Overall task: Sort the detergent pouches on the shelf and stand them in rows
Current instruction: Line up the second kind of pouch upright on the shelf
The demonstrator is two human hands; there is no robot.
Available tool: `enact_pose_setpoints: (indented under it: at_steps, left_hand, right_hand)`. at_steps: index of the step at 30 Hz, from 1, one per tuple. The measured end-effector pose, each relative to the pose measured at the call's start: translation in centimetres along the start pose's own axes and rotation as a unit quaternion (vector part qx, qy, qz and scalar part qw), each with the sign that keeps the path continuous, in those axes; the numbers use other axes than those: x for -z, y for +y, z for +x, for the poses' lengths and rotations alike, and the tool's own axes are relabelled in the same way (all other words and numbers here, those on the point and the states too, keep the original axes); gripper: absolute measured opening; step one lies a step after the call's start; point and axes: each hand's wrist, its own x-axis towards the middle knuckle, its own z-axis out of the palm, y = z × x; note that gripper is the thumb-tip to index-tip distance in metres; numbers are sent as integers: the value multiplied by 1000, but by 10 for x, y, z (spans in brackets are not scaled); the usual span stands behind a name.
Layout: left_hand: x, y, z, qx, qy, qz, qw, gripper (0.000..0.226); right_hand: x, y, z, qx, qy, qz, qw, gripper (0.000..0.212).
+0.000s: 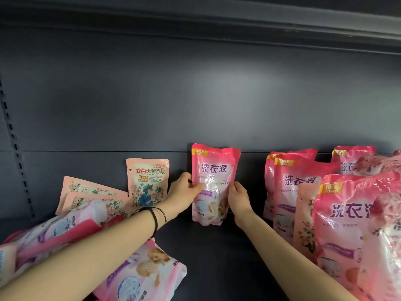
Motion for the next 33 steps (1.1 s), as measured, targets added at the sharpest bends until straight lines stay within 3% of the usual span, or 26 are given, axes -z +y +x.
enact_pose_setpoints:
  at_steps: [6, 9, 12, 18, 28, 33]
  left_hand:
    - [11, -5, -4, -1, -88, 141, 986, 18]
    - [6, -10, -5, -17, -61, 170, 983, 16]
    - [4, -18, 0, -12, -28, 94, 995, 14]
    - [14, -31, 10, 50, -58, -94, 993, 13]
    - [18, -47, 10, 54, -58, -150, 986, 13]
    - [16, -45, 11, 44, -64, -137, 988, 13]
  right_hand:
    - [22, 7, 2, -15, -37, -219, 975, 18]
    - [29, 12, 0, -9, -54, -239, 970, 21]
    - [30, 12, -1, 32, -48, -241, 969, 23]
    - [27, 17, -2, 44, -71, -215, 973, 21]
    - [29, 15, -3, 118, -81, -370, 918, 20]
    - [30, 14, -1, 89, -125, -393, 907, 9]
